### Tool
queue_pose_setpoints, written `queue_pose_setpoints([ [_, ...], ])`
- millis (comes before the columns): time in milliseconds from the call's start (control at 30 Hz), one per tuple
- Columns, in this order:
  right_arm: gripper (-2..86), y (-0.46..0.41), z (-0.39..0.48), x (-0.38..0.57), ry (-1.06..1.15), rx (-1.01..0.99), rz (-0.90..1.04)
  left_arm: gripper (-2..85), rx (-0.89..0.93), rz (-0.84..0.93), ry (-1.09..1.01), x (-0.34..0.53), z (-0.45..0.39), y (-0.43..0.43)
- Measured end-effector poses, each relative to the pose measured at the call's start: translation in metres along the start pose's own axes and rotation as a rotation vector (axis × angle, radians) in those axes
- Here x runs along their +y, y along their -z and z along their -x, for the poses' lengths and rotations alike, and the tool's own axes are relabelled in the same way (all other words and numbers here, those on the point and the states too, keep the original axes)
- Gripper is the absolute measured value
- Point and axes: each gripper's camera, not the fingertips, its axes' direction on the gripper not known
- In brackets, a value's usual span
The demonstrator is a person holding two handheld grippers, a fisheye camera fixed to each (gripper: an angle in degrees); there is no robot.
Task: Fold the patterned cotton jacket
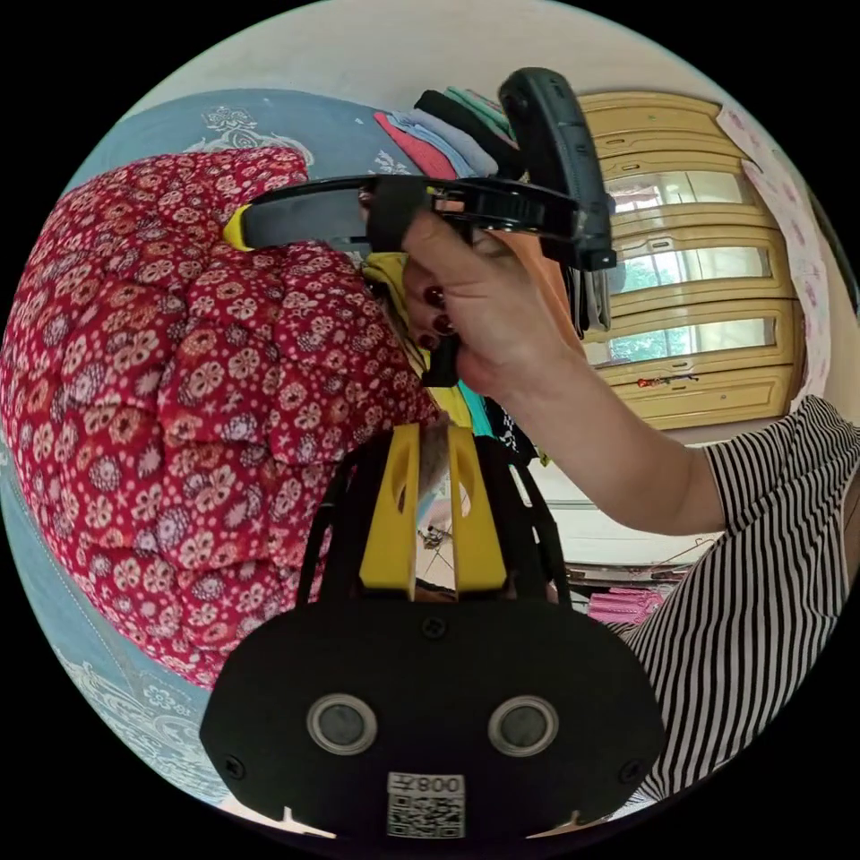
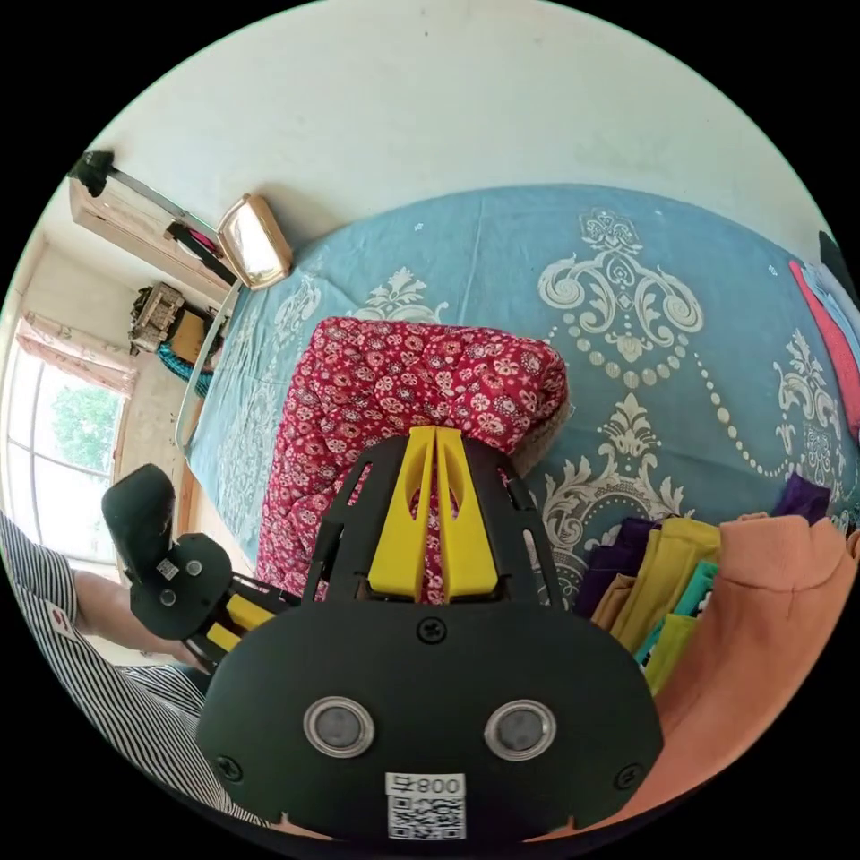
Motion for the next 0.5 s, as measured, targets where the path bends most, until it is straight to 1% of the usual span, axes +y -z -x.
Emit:
queue_pose_setpoints([
  [100,0.0,-0.007,-0.009,0.000,-0.012,-0.041,0.019,2.0,-0.026,-0.006,0.019,0.003,0.002,-0.011],
  [233,0.0,-0.010,-0.017,-0.006,-0.005,-0.038,0.055,0.6,0.072,-0.054,0.050,-0.002,0.013,-0.021],
  [267,0.0,-0.010,-0.020,-0.007,-0.002,-0.047,0.063,0.5,0.075,-0.060,0.036,-0.003,0.009,-0.020],
  [333,0.0,-0.007,-0.025,-0.009,-0.004,-0.066,0.070,0.3,0.078,-0.098,-0.079,-0.001,-0.016,-0.012],
  [400,0.0,-0.004,-0.030,-0.008,-0.004,-0.088,0.073,0.2,0.044,-0.120,-0.121,0.003,-0.030,-0.005],
  [500,0.0,0.000,-0.035,-0.007,-0.009,-0.105,0.069,0.2,-0.072,-0.180,-0.061,0.007,-0.026,0.000],
])
